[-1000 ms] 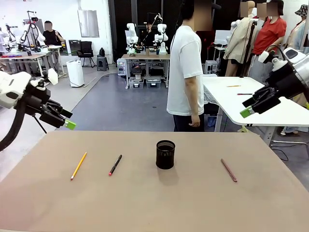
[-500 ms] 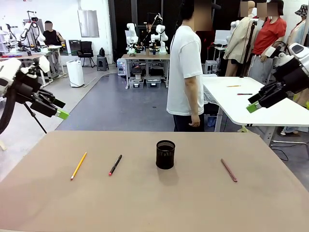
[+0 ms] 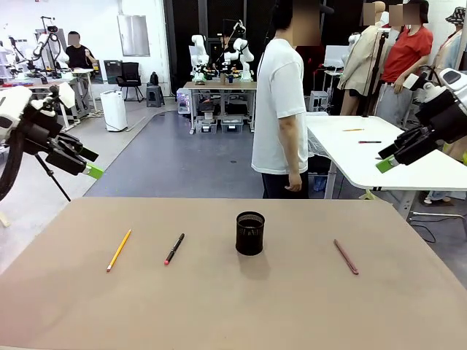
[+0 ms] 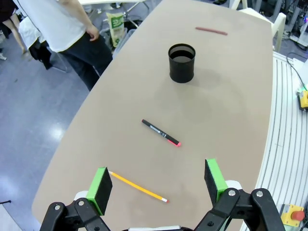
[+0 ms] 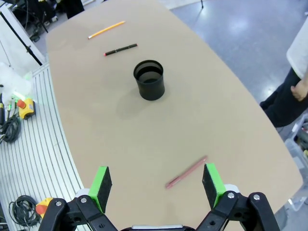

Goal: Place the pens into the pen holder.
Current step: Pick up a writing instrument from the table and place it into the Pen holder.

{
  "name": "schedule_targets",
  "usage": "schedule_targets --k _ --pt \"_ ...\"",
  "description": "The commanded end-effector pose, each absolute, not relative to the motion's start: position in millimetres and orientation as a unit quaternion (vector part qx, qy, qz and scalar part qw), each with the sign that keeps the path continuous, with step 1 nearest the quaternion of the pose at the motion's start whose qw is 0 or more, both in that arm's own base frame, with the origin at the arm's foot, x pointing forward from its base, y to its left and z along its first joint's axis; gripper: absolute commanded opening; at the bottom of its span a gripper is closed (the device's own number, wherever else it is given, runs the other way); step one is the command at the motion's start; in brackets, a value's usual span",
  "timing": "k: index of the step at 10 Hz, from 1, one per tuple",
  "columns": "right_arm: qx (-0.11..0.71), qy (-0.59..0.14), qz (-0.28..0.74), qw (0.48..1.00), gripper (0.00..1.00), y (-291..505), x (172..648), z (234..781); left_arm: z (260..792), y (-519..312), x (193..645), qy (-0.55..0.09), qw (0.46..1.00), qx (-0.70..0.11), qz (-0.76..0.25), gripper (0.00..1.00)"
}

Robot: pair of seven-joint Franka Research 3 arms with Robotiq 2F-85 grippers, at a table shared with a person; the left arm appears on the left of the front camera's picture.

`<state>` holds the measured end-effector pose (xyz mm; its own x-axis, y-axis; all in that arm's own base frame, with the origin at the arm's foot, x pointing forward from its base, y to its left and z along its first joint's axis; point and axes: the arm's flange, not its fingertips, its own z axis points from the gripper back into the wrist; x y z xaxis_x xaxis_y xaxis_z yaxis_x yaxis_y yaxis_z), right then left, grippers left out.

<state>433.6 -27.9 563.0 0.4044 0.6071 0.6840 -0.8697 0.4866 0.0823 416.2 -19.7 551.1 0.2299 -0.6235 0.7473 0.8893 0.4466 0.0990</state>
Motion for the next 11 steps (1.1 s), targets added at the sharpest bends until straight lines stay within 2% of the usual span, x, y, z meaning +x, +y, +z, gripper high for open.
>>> schedule_targets --k 1,11 --pt "0.223 -0.305 0.458 0.805 1.0 -28.2 432.0 566.6 551.3 -18.9 416.1 -0.375 0.763 -0.179 -0.495 1.0" --pt "0.223 -0.305 0.458 0.805 1.0 -28.2 432.0 566.6 551.3 -18.9 416.1 -0.375 0.763 -0.179 -0.495 1.0"
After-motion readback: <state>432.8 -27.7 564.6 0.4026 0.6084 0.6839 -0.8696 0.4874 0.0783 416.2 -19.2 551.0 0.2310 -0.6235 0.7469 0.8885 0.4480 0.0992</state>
